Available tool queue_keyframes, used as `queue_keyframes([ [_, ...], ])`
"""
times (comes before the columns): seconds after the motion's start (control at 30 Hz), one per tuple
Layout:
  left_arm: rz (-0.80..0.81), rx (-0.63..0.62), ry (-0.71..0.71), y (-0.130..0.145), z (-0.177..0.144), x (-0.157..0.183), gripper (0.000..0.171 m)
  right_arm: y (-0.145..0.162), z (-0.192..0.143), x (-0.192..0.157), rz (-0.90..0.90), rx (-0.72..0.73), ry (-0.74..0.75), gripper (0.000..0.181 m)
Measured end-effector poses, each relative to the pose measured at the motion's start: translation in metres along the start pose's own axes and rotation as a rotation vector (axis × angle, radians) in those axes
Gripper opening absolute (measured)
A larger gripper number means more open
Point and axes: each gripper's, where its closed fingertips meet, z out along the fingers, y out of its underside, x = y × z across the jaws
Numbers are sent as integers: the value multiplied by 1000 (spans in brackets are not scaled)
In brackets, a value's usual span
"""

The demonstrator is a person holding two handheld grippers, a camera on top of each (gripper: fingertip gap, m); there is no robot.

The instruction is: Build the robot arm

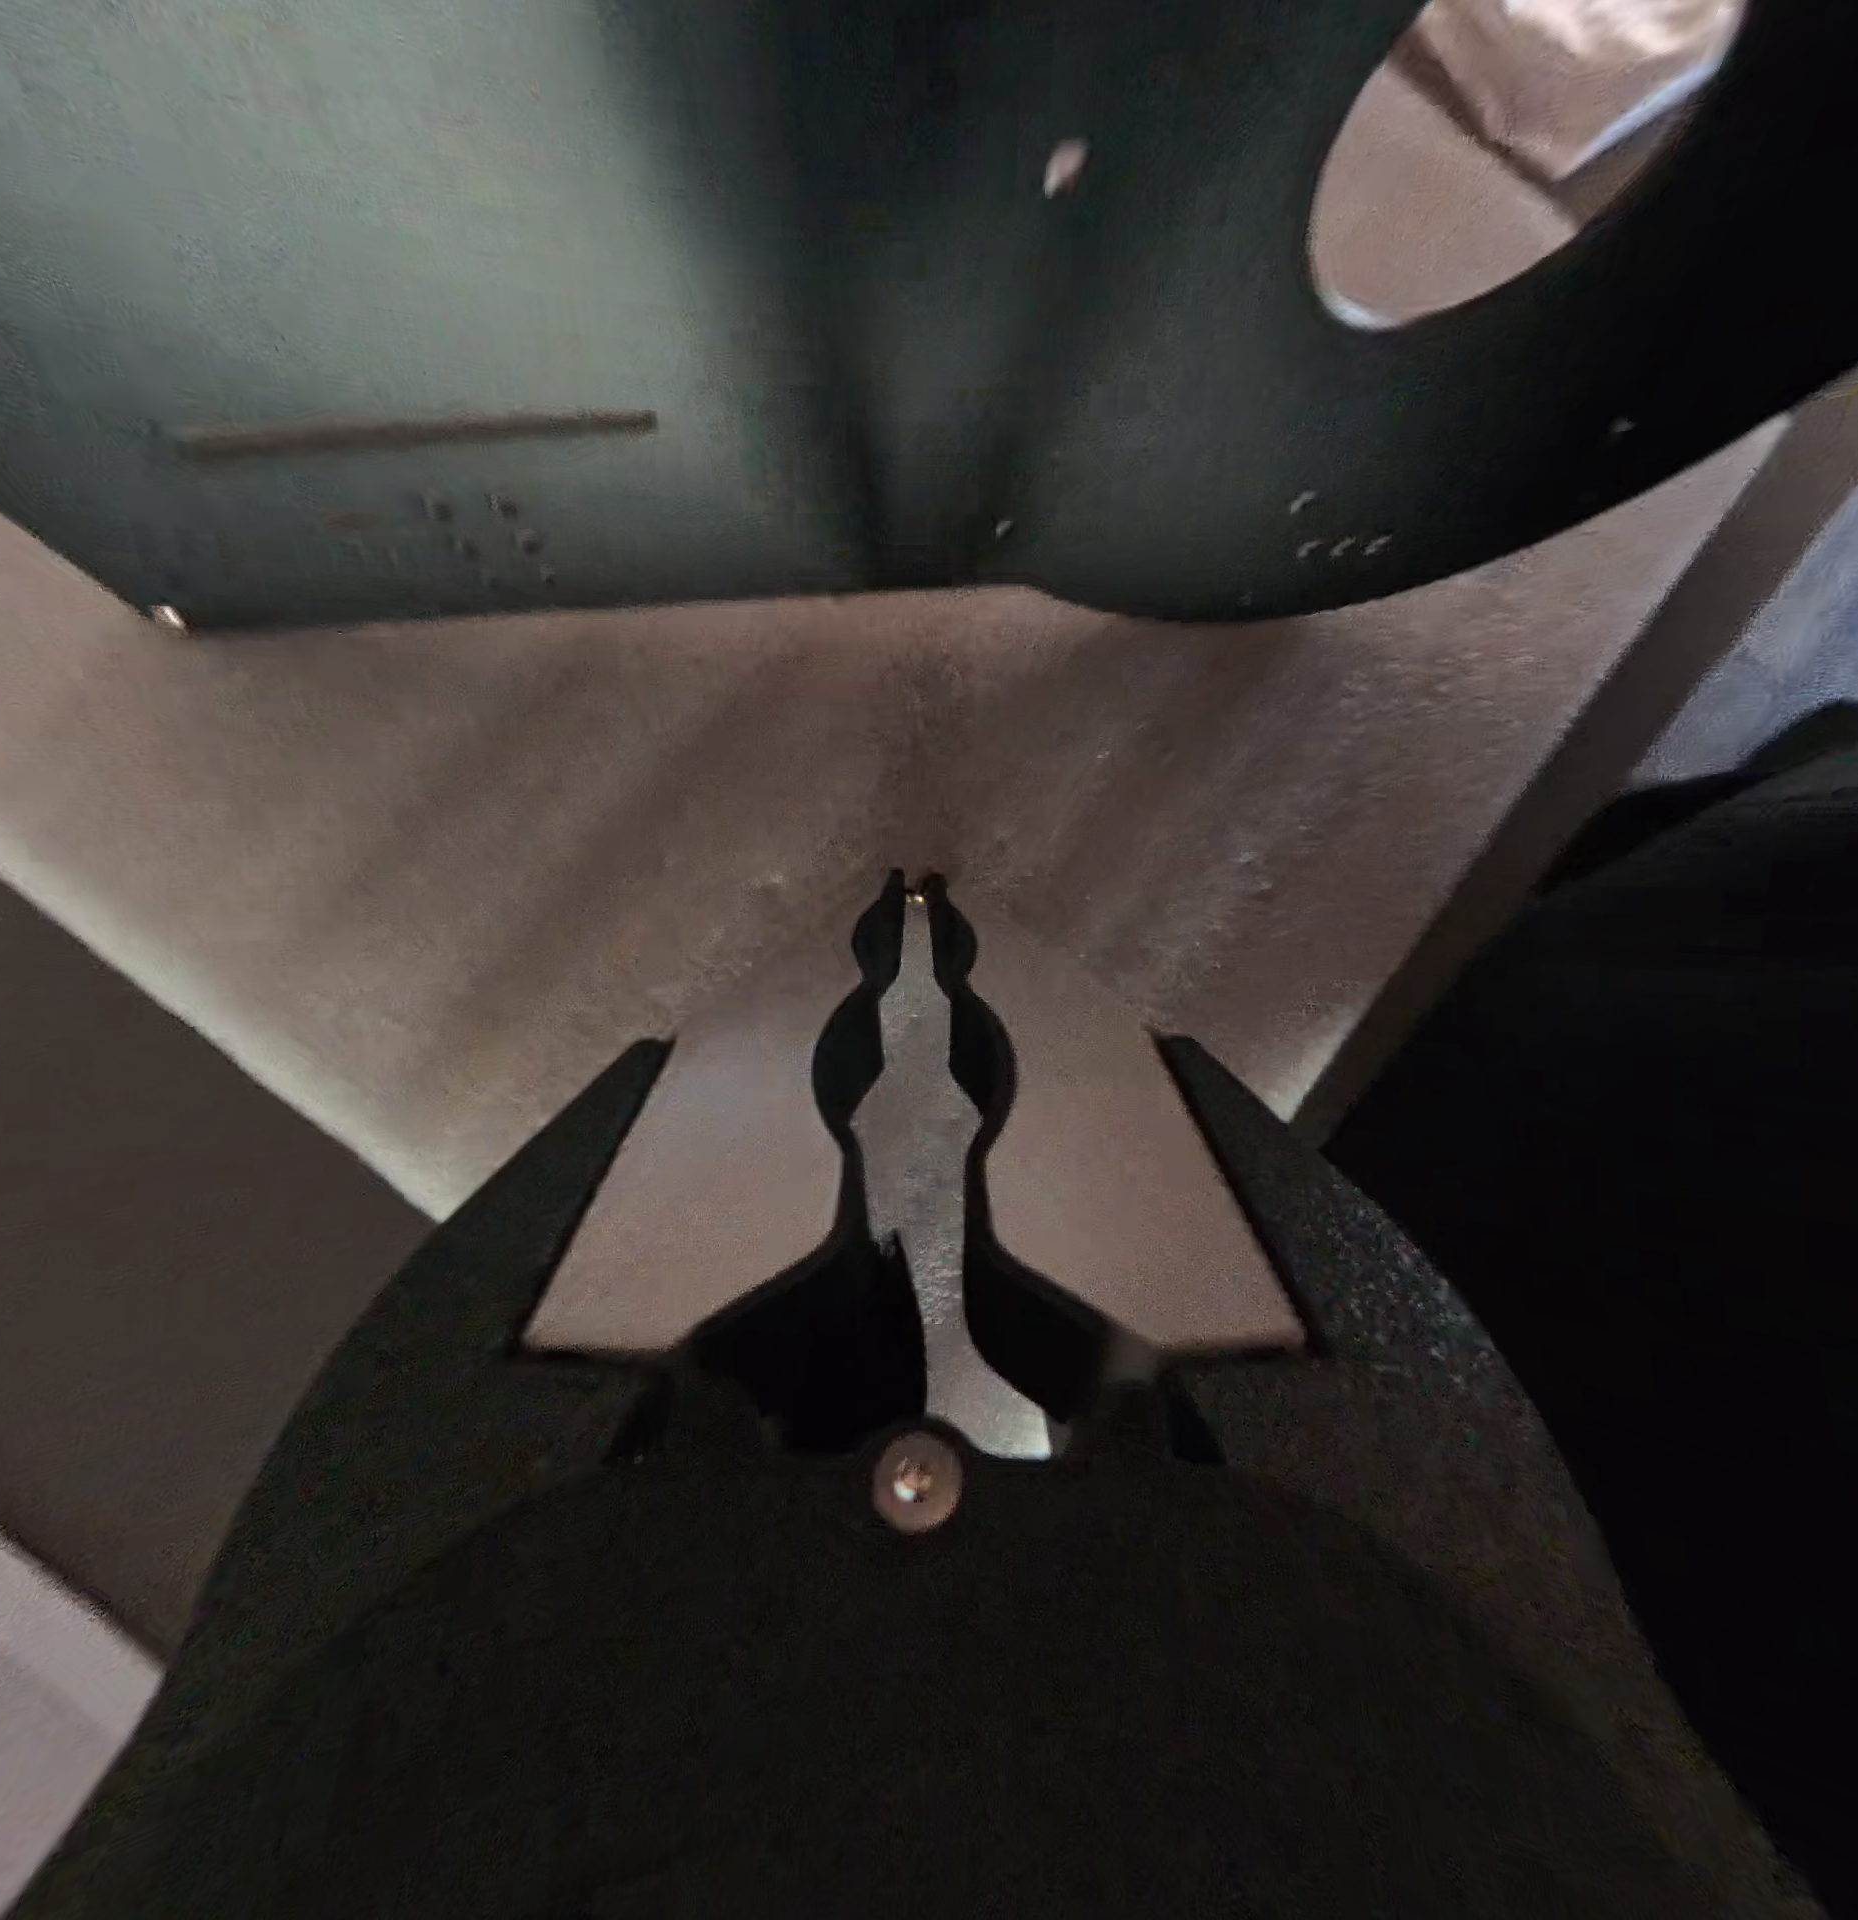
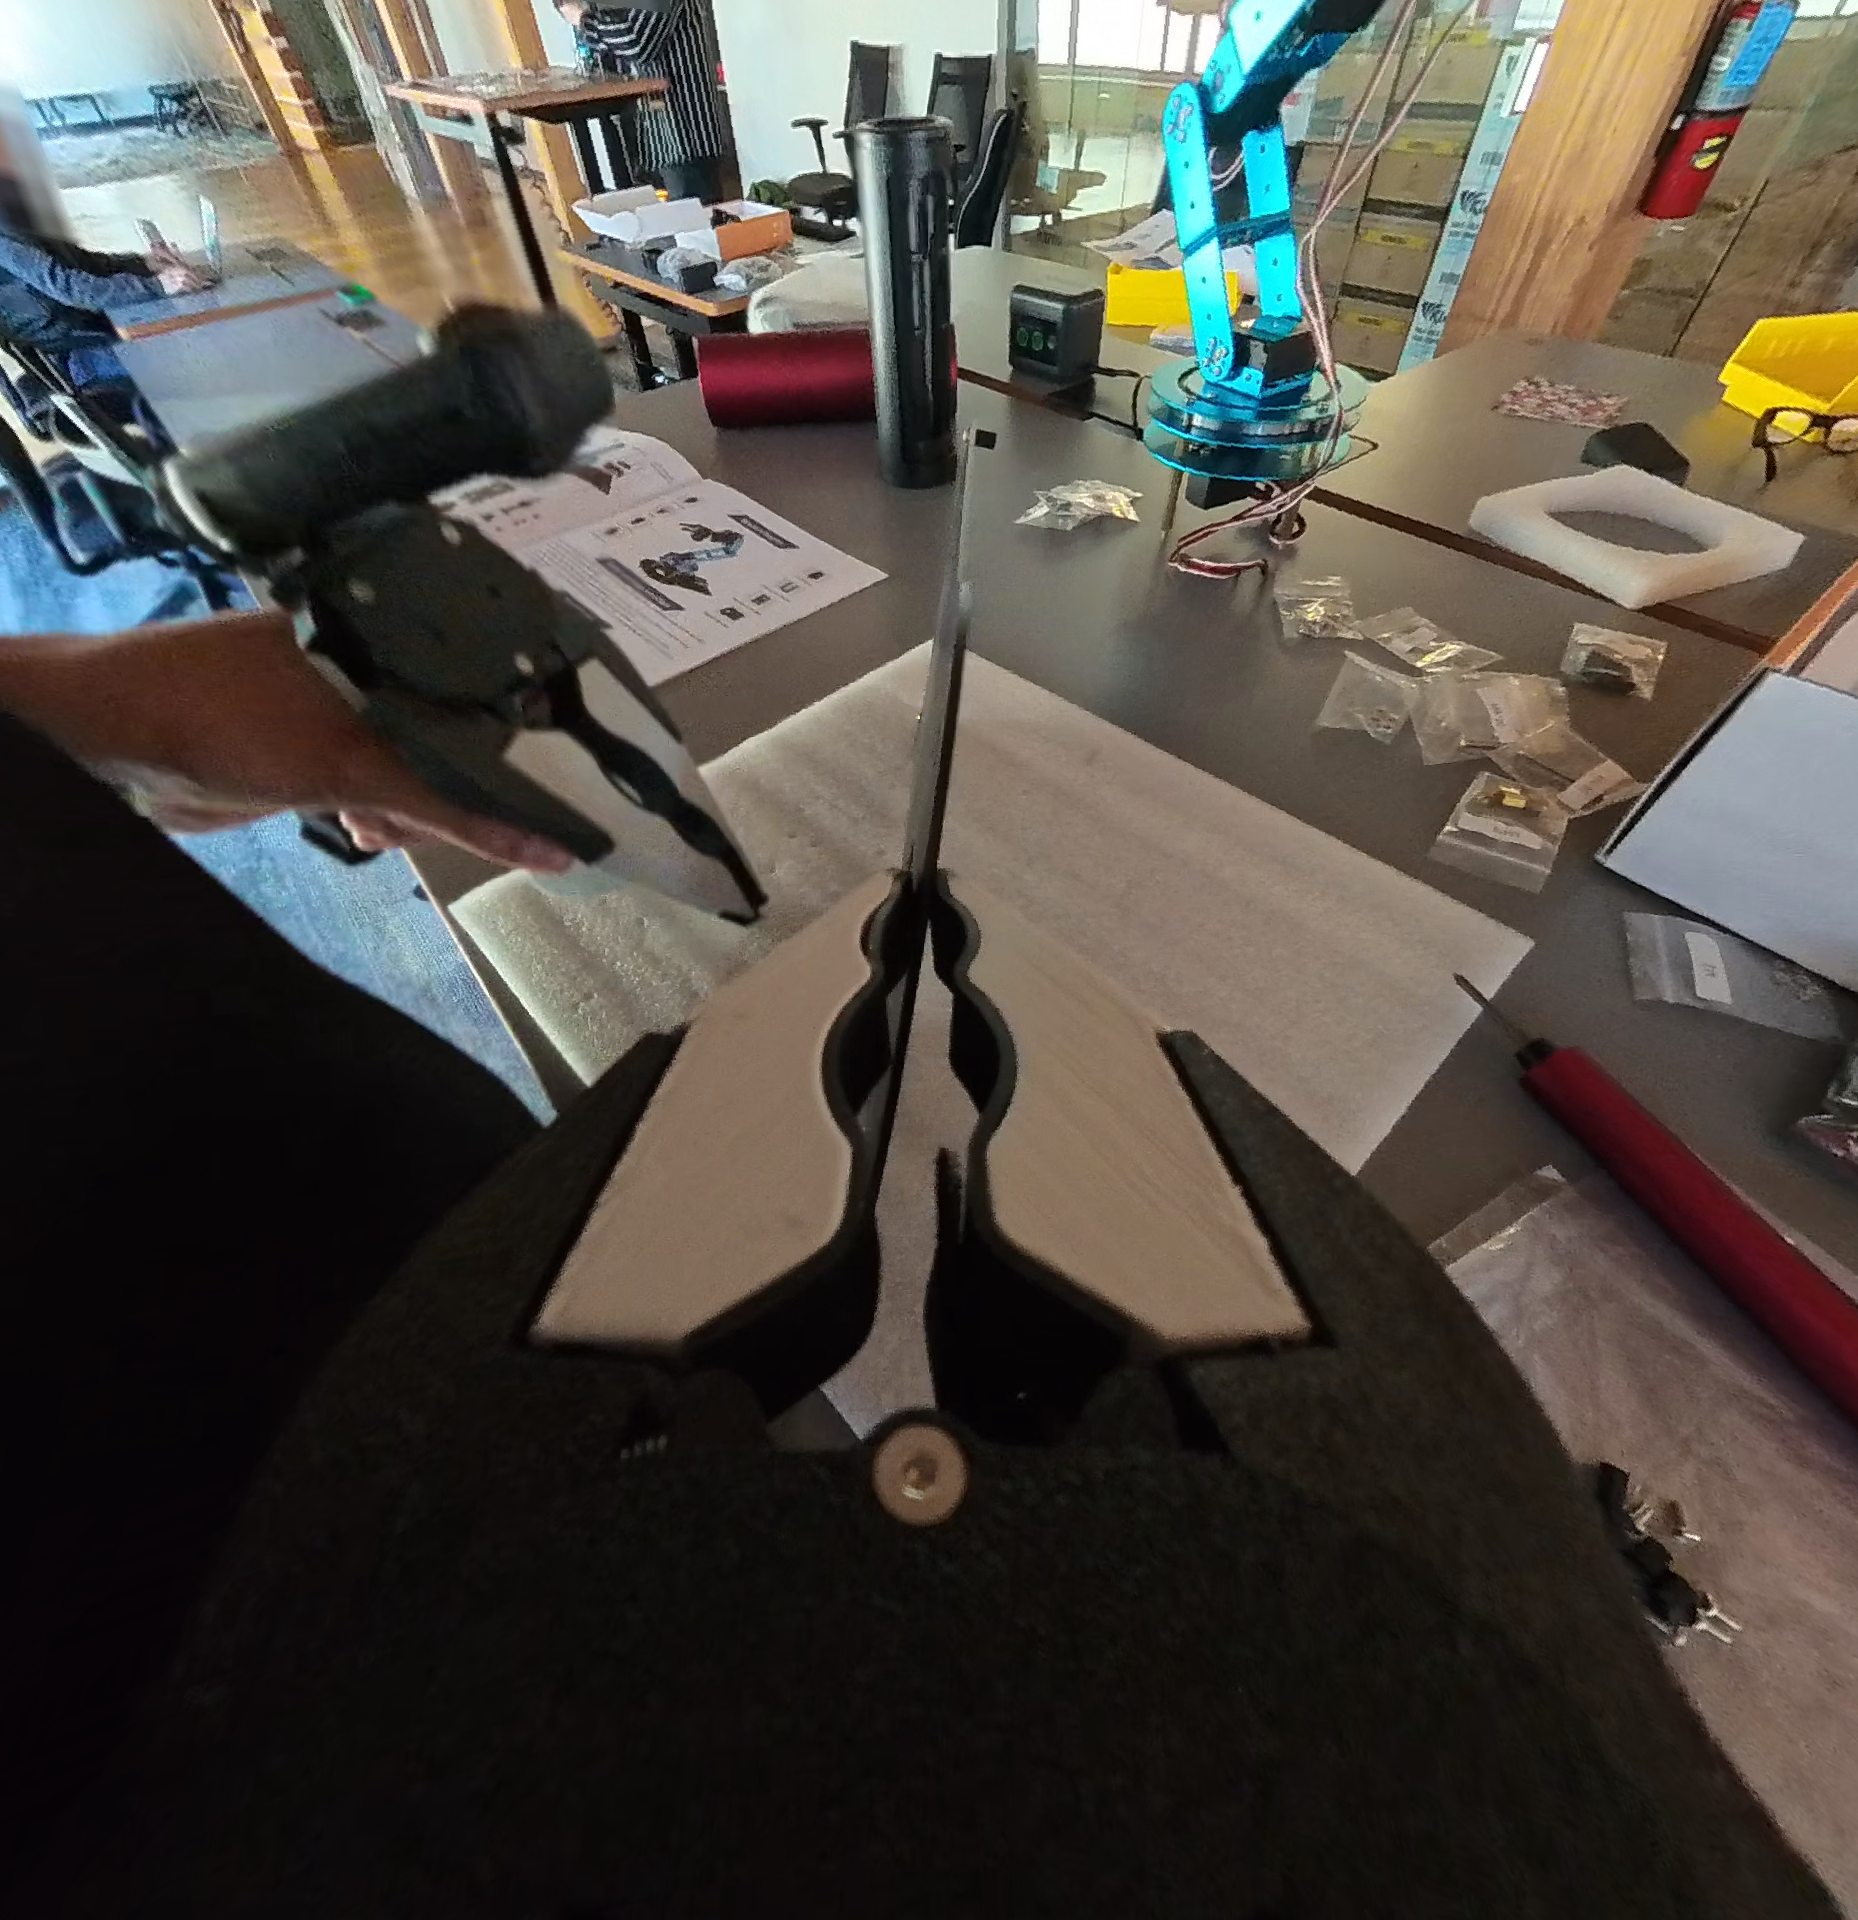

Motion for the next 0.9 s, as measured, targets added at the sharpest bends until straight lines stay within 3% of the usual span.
queue_keyframes([
  [0.07,-76,46,-21,0,3,1,6,0,0,1,17,-3,0,1],
  [0.2,-198,119,73,-1,-2,8,20,1,0,5,37,2,-8,1],
  [0.37,-83,123,41,7,-9,-1,17,0,1,-2,-13,-8,-11,1],
  [0.53,-10,172,30,-5,-6,2,8,-1,1,-3,2,-3,-1,1],
  [0.9,101,108,67,2,3,3,5,-1,1,-6,-20,-15,7,1],
])
